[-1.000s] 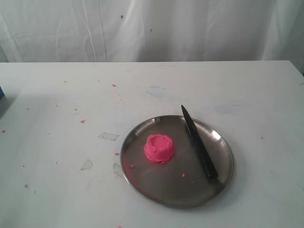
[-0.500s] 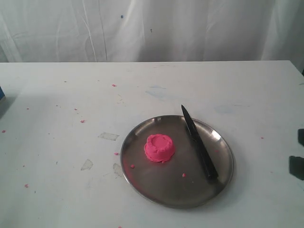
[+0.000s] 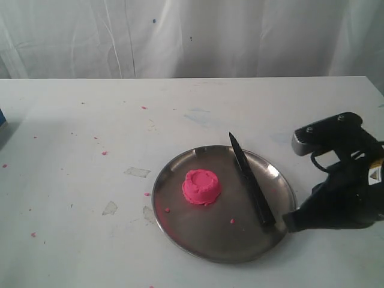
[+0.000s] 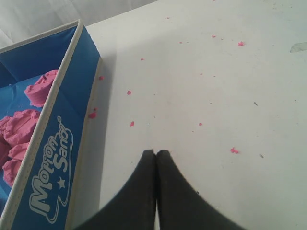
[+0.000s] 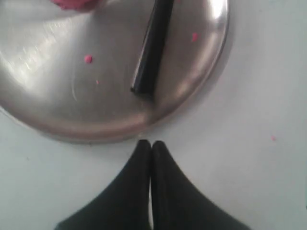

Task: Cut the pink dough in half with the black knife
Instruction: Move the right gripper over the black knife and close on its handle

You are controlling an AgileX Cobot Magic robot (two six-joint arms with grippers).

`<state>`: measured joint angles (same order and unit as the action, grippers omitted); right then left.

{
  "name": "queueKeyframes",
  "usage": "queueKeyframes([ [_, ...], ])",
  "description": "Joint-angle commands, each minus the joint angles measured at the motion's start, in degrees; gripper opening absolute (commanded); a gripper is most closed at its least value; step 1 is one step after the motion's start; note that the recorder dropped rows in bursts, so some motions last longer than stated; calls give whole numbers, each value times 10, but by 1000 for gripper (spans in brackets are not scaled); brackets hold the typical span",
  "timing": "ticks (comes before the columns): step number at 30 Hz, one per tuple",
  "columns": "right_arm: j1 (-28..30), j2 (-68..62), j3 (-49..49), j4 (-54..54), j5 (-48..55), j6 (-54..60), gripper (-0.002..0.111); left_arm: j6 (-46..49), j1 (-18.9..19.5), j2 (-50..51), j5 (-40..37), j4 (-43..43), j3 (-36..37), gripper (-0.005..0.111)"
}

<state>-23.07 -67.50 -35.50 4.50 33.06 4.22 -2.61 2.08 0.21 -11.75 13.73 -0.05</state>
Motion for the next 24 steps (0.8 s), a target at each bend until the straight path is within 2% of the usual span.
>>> queueKeyframes([
  [1, -5, -6, -7, 30, -148, 7, 0, -1, -1, -2, -1, 1, 1, 0],
  [3, -5, -6, -7, 30, -239, 7, 0, -1, -1, -2, -1, 1, 1, 0],
  [7, -5, -9, -7, 28, -322, 19, 0, -1, -1, -2, -1, 1, 1, 0],
  [10, -5, -24, -14, 19, -283, 95, 0, -1, -1, -2, -1, 1, 1, 0],
  [13, -5, -56, -38, 19, -245, 104, 0, -1, -1, -2, 0, 1, 1, 0],
  [15, -5, -95, -86, 19, -176, 104, 1, -1, -1, -2, 0, 1, 1, 0],
  [17, -5, -135, -124, 27, -115, 104, 9, -1, -1, -2, 0, 1, 1, 0],
  [18, -5, -165, -140, 31, -100, 104, 17, -1, -1, -2, 0, 1, 1, 0],
  [22, -5, -233, -153, 32, -103, 92, 38, -1, -1, -2, 0, 1, 1, 0],
  [24, -5, -247, -154, 32, -106, 84, 44, -1, -1, -2, 0, 1, 1, 0],
])
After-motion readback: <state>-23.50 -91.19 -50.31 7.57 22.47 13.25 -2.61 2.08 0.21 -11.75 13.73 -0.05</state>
